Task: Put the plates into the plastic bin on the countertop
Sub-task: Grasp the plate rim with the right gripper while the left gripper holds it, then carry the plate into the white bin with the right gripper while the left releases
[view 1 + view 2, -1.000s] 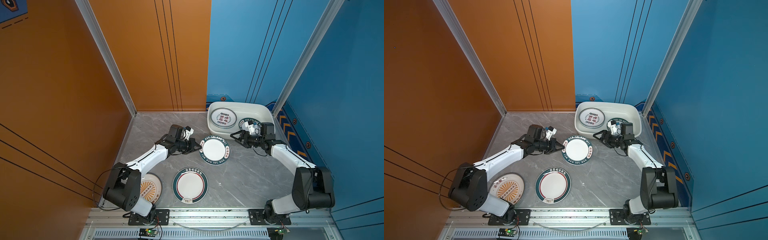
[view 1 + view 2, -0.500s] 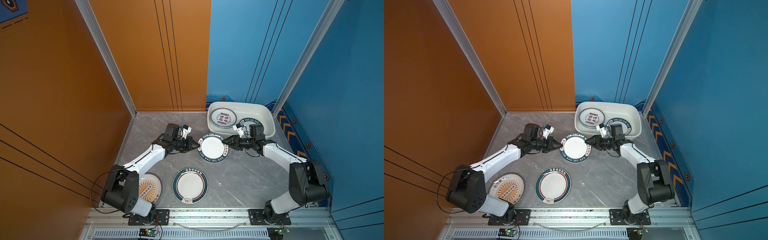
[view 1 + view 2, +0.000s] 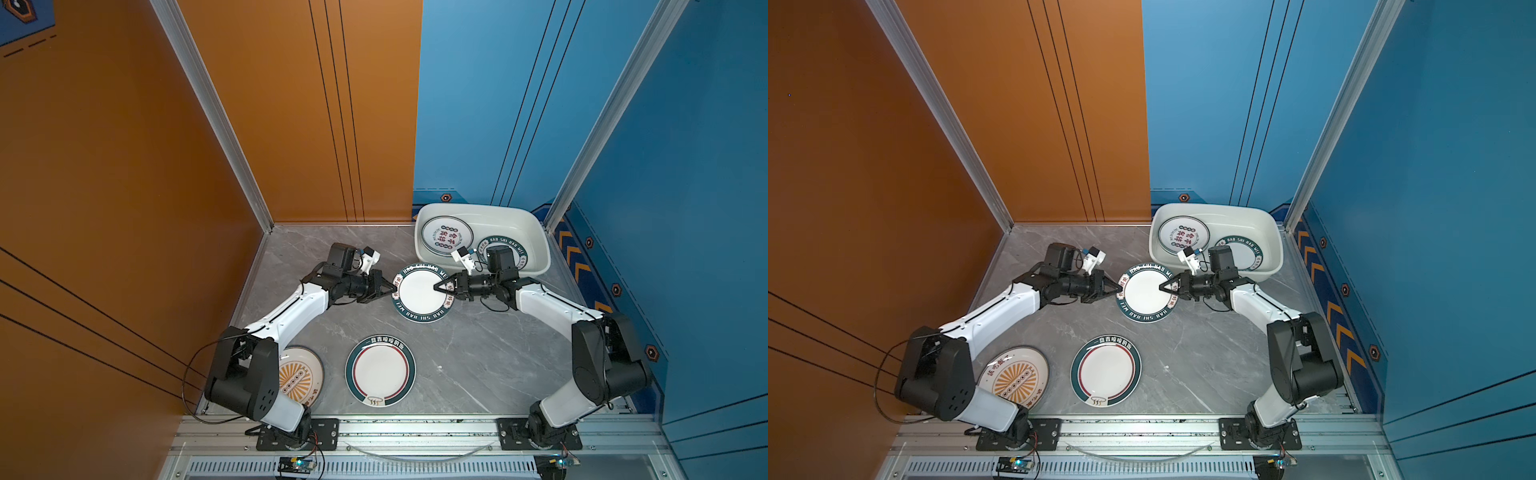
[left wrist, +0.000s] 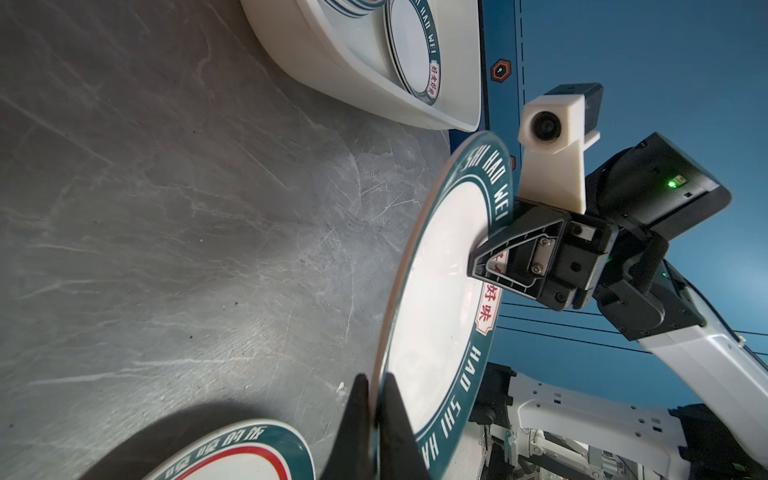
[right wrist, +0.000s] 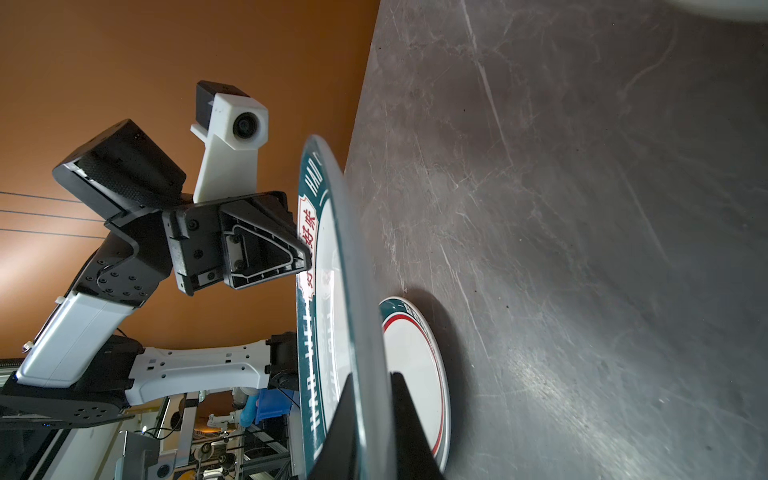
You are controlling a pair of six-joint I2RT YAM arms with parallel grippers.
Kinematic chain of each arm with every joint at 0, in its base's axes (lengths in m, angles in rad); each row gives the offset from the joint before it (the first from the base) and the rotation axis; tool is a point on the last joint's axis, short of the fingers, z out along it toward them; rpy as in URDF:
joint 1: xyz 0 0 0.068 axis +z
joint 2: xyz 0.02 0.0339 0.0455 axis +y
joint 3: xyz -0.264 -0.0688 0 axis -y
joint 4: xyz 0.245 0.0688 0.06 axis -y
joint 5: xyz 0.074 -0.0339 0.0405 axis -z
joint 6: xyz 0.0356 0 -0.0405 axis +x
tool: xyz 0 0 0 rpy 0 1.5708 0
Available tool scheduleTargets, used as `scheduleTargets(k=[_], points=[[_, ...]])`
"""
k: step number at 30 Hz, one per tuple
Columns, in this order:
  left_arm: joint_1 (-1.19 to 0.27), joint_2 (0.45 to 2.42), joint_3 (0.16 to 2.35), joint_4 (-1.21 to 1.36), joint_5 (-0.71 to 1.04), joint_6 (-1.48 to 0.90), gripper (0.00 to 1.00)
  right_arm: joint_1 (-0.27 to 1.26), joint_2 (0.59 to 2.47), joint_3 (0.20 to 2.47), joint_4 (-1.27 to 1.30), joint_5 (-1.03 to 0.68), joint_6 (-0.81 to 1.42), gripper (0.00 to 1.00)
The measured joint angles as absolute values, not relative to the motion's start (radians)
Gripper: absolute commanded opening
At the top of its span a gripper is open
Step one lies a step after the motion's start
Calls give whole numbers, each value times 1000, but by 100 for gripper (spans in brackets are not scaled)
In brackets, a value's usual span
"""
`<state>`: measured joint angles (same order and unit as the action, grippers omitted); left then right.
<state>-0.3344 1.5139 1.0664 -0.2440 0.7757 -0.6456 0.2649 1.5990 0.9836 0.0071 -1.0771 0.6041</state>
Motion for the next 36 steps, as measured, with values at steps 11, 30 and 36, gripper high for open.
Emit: scheduleTargets(k=[11,30,36], points=[[-342,1481,1076,-290,725,-648,37,314,1625,1114,-114,-1018,590,0],[-342,1390,1076,-350,638,-605,98,215,1625,1355,-438,-834,493,0],[-337,1305,1075,-417,572,-567,98,140,1636,1441,-501,-748,494,0]])
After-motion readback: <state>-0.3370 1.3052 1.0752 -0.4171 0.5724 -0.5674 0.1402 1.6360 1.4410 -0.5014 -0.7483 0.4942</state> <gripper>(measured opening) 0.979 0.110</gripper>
